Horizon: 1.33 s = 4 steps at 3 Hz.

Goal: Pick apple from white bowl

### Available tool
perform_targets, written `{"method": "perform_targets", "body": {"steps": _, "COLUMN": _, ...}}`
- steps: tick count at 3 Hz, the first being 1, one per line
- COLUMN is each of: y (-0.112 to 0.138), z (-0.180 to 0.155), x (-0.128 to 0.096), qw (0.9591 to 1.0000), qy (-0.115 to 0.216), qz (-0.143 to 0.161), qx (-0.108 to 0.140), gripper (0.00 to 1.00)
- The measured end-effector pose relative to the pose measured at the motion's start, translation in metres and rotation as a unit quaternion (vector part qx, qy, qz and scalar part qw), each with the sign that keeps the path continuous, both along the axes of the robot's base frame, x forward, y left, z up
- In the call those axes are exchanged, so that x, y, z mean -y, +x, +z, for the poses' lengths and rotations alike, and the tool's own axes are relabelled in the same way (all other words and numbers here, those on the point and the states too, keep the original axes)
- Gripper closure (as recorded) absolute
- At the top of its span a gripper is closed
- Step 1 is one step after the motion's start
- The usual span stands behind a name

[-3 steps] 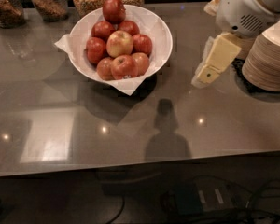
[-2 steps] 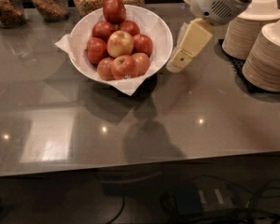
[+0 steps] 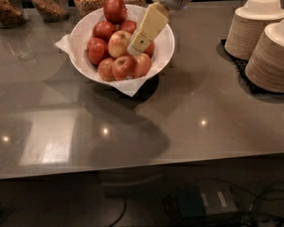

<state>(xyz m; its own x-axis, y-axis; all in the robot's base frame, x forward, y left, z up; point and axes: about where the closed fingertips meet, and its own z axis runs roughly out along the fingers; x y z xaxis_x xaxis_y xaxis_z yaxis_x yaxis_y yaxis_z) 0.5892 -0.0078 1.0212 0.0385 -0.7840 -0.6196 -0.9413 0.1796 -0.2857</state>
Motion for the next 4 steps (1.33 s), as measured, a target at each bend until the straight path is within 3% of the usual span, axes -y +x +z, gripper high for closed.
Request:
{"method": "perform_targets", "body": {"steps": 1, "y": 0.002, "z": 0.002, "x": -0.002, "qw": 1.0, "qy": 0.003, "qz": 0.003, "qx": 0.001, "gripper": 0.0}}
{"method": "perform_targets", "body": {"steps": 2, "y": 0.008, "z": -0.001, "x": -0.007, "qw": 0.9998, "qy": 0.005, "qz": -0.018, "qx": 0.01, "gripper": 0.0}}
{"method": "perform_targets", "body": {"steps": 3, "y": 0.032, "z": -0.004, "x": -0.022, "qw": 0.998, "qy": 0.021, "qz": -0.051, "qx": 0.03, "gripper": 0.0}}
{"method": "perform_targets", "body": {"steps": 4, "y": 0.061, "z": -0.006, "x": -0.034, "qw": 0.9932, "qy": 0.046, "qz": -0.095, "qx": 0.05, "gripper": 0.0}}
